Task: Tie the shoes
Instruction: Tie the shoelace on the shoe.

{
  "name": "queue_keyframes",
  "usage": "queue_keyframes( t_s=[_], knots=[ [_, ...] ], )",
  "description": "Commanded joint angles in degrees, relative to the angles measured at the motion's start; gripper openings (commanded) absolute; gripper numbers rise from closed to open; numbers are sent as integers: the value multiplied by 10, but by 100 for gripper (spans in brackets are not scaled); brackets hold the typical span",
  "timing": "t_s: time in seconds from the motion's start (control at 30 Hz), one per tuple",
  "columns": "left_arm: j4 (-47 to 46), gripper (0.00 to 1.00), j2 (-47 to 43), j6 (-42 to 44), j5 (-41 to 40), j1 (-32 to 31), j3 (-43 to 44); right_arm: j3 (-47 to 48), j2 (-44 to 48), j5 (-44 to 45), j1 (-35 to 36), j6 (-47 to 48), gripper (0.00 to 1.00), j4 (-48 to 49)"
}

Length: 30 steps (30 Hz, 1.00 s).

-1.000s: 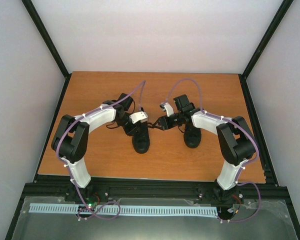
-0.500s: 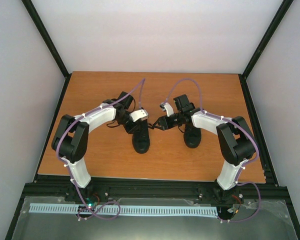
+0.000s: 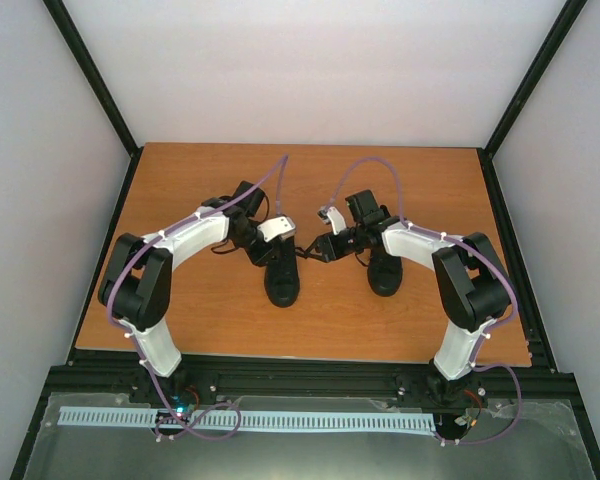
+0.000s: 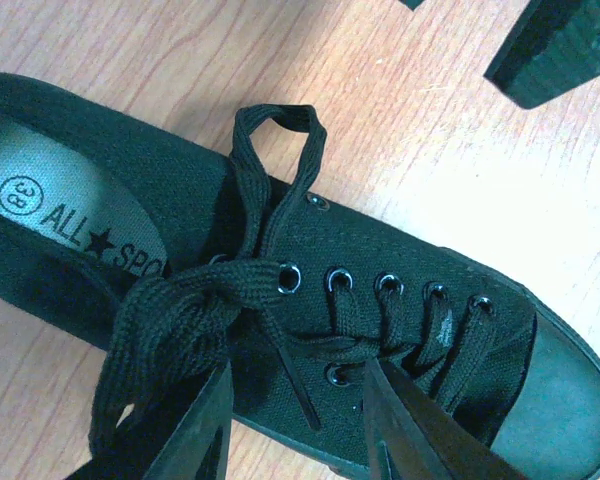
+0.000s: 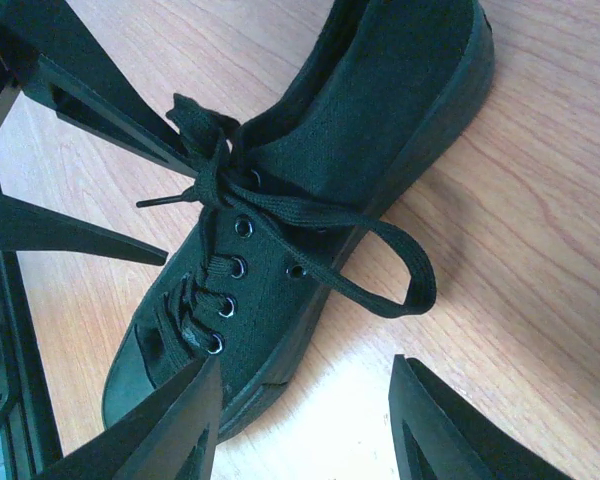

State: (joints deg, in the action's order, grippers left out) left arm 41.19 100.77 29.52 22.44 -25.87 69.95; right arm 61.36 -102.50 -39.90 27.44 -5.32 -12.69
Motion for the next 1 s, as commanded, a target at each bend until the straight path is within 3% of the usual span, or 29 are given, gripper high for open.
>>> queue_keyframes(
  t_s=[0.0, 0.23, 0.47, 0.97],
  knots=[
    [0, 39, -1, -9, -3, -1, 18, 11, -7, -9, 5, 13, 48, -6],
    [-11, 31, 11, -13, -15, -1, 28, 14, -12, -14, 7, 12, 48, -8],
    [-2, 1, 8, -4, 11, -1, 22, 24, -22, -20, 12, 15, 48, -15],
    [38, 1, -51, 32, -11, 11, -44, 42, -28, -25, 21, 19, 48, -20]
  ],
)
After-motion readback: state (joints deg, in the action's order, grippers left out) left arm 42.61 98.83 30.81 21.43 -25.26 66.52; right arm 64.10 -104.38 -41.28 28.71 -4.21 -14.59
